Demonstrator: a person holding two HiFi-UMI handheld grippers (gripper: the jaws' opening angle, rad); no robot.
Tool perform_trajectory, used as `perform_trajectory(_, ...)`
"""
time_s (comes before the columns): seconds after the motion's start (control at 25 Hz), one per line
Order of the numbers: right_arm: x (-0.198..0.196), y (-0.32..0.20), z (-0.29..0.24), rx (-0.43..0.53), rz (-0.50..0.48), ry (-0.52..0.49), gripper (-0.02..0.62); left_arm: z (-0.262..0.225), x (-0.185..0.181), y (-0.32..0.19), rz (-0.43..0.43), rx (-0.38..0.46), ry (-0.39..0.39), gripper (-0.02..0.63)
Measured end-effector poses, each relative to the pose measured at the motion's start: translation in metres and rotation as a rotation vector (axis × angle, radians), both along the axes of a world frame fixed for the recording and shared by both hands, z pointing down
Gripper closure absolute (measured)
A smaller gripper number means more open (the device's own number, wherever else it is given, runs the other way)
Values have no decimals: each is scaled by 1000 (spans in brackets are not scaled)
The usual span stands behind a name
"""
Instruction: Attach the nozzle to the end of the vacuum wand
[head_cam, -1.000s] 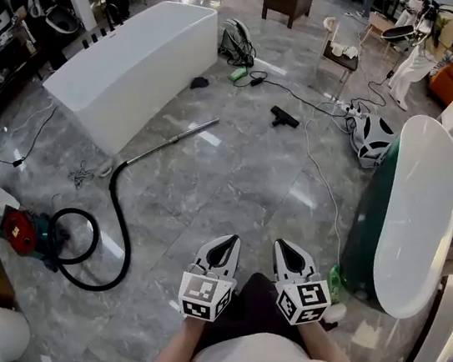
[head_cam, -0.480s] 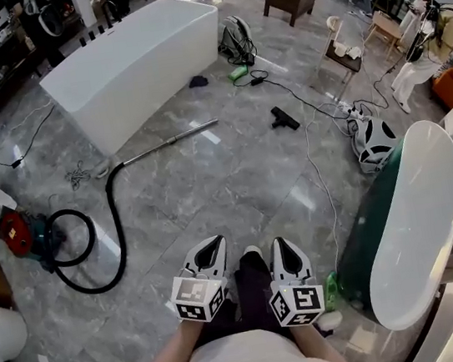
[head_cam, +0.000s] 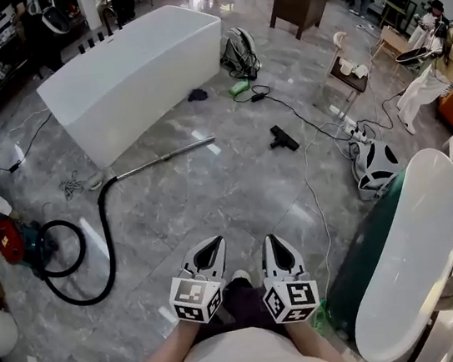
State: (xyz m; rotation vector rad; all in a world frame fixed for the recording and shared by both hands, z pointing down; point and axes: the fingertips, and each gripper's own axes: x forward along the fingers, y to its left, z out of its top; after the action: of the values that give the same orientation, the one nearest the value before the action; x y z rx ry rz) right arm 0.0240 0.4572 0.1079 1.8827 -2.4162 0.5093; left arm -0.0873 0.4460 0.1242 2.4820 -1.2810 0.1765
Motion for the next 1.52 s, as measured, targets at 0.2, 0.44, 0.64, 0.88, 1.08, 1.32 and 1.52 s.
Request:
perform_trajectory(0.2,15,-33,4,-3,-33,-4,580,4,17,-30,-15,-6,-9,597)
perform_trajectory(0.44,36,-62,6,5,-49,10,580,11,35,-56,-22,-13,-9,597)
perform_trajectory(0.64,53,-85,10,10,-59,1,580,12,51,-77,-10,-2,-3,597)
perform_trajectory(0.88,59,-104,17,7,-92,-12,580,18,62,-90,-4,-1,3,597)
perform_trajectory(1.08,66,-120,22,-18,-91,-18,580,25,67,-108,-7,-37,-1,597)
perform_trajectory(1.32,78,-157,32,-46,-69,-12,580,29,75,-153,4,-48,5,597)
perform_trajectory(1.52,84,-213,31,-49,-29,-7,580,24,72,-218,11,-51,13,597)
